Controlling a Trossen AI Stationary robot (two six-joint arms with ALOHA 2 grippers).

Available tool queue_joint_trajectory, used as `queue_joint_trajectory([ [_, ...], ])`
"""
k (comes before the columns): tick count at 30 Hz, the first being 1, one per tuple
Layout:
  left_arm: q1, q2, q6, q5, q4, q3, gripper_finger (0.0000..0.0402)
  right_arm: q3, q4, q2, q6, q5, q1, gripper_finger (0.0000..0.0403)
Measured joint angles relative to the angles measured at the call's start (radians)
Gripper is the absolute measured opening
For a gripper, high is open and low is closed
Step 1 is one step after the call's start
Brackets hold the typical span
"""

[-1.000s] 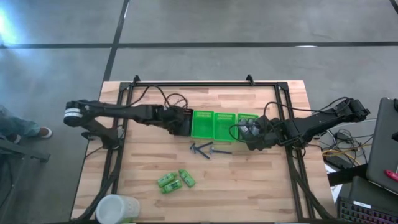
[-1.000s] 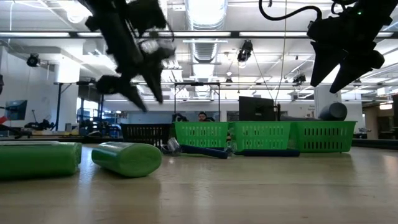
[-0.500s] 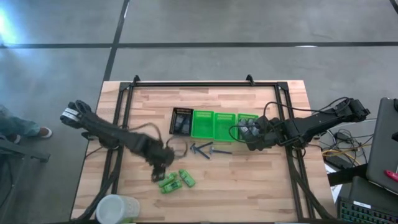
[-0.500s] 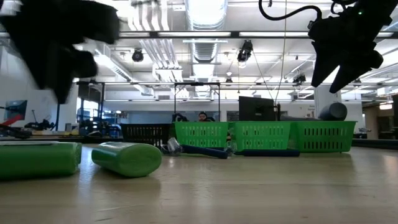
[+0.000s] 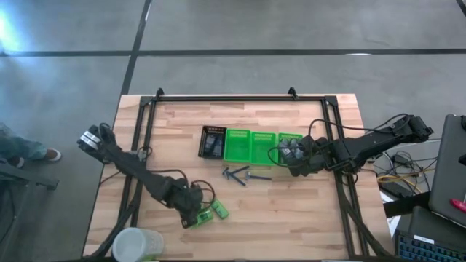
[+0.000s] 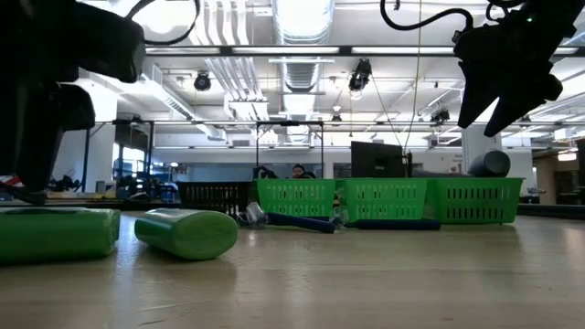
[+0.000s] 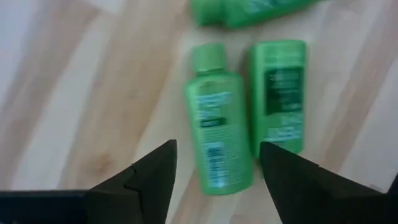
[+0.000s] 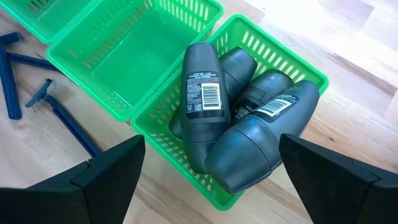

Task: Pick & Place Travel size toiletries
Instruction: Put the green shampoo into the left green basket

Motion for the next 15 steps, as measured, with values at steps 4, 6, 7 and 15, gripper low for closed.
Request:
queue_joint_trajectory([
  [4, -0.032, 0.048, 0.043, -0.005, -0.005, 0.019, 0.0252, 0.000, 0.000, 0.000, 0.000, -0.004, 0.000, 0.0368],
  [6, -0.037, 0.064, 0.020, -0.014, -0.009, 0.019, 0.0256, 0.000, 0.000, 0.000, 0.000, -0.004, 0.000, 0.0368],
  [7, -0.038, 0.070, 0.003, -0.028, -0.010, 0.019, 0.0256, 0.000, 0.000, 0.000, 0.000, -0.004, 0.000, 0.0368],
  [15, -0.040, 0.150, -0.052, -0.024, 0.009, 0.018, 0.0255, 0.000, -0.001, 0.000, -0.005, -0.005, 0.000, 0.0368],
])
